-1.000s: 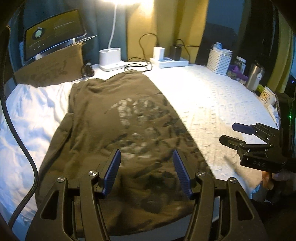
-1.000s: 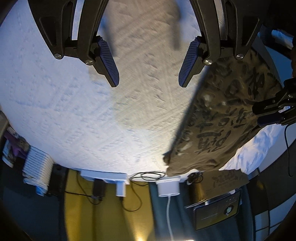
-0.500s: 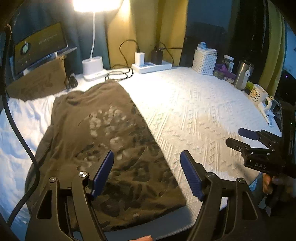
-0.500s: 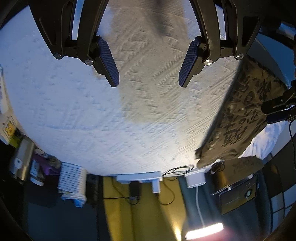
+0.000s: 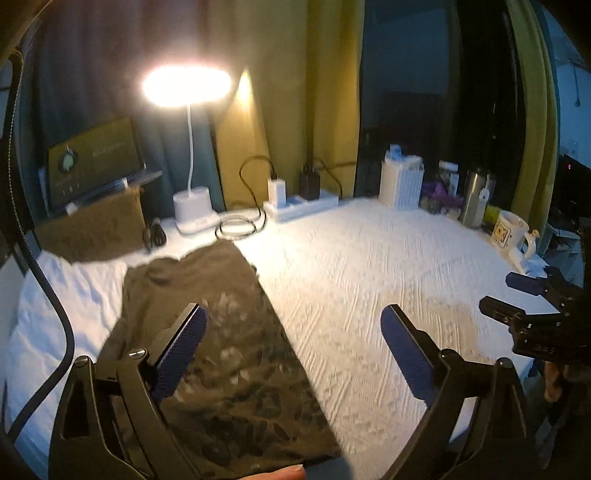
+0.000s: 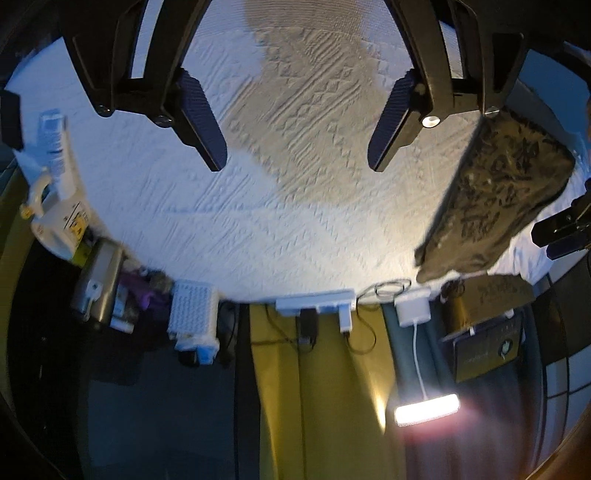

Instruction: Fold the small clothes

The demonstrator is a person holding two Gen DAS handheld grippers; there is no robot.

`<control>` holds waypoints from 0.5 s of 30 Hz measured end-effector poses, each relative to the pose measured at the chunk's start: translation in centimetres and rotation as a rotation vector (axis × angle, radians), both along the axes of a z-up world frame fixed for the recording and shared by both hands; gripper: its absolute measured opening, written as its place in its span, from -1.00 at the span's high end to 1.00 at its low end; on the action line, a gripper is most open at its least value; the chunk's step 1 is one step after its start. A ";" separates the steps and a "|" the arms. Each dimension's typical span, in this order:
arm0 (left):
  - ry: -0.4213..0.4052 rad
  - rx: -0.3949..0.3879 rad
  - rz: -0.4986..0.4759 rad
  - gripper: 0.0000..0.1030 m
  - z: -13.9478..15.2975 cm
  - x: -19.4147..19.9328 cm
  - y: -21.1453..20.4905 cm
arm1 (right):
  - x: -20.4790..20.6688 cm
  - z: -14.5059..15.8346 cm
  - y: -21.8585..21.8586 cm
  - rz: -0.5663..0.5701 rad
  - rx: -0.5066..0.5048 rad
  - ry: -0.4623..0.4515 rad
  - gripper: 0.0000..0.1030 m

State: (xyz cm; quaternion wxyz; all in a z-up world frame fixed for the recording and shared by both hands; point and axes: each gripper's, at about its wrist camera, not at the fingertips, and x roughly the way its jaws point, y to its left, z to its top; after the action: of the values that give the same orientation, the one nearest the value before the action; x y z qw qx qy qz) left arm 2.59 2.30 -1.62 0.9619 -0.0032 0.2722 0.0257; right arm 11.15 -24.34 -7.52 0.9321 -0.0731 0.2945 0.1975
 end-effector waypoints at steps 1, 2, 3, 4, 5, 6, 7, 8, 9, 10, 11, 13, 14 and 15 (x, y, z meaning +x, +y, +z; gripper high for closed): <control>-0.012 0.000 -0.004 -0.84 0.4 -0.1 0.0 | -0.2 0.5 -0.1 0.001 -0.002 -0.013 -0.57; -0.026 -0.001 -0.006 -0.84 0.8 -0.2 0.0 | -0.3 0.9 -0.1 0.002 -0.003 -0.023 -0.57; -0.042 -0.002 -0.006 -0.84 1.3 -0.4 0.0 | -0.6 1.4 -0.1 0.005 -0.004 -0.038 -0.57; -0.057 -0.002 -0.008 -0.84 1.7 -0.6 -0.1 | -0.8 1.9 -0.1 0.007 -0.005 -0.049 -0.57; -0.067 -0.001 -0.009 -0.84 1.9 -0.9 -0.1 | -1.0 2.2 0.0 0.008 -0.005 -0.058 -0.57; -0.081 0.000 -0.009 -0.85 2.3 -1.1 -0.2 | -1.2 2.7 0.0 0.010 -0.006 -0.070 -0.57; -0.090 0.001 -0.009 -0.85 2.6 -1.4 -0.1 | -1.4 3.2 0.1 0.013 -0.006 -0.082 -0.58; -0.099 0.003 -0.009 -0.85 2.9 -1.6 -0.1 | -1.7 3.6 0.2 0.016 -0.005 -0.092 -0.58; -0.109 0.005 -0.007 -0.84 3.2 -1.8 -0.1 | -2.0 4.1 0.3 0.021 -0.002 -0.105 -0.58; -0.116 0.007 -0.004 -0.84 3.5 -2.0 -0.1 | -2.1 4.4 0.4 0.023 0.002 -0.112 -0.58; -0.128 0.009 -0.001 -0.85 3.9 -2.3 0.0 | -2.4 4.9 0.5 0.026 0.006 -0.121 -0.58; -0.146 0.012 0.003 -0.85 4.3 -2.6 0.2 | -2.9 5.6 0.7 0.034 0.010 -0.142 -0.58; -0.155 0.016 0.009 -0.85 4.6 -2.8 0.3 | -3.1 6.0 0.8 0.037 0.009 -0.154 -0.58; -0.157 0.018 0.013 -0.85 4.8 -2.8 0.4 | -3.4 6.2 1.0 0.038 0.010 -0.164 -0.58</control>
State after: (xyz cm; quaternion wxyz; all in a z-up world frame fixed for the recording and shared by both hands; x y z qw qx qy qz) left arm -0.22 2.67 3.15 0.9801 0.0018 0.1954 0.0342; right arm 7.75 -23.36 -1.27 0.9496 -0.0898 0.2149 0.2099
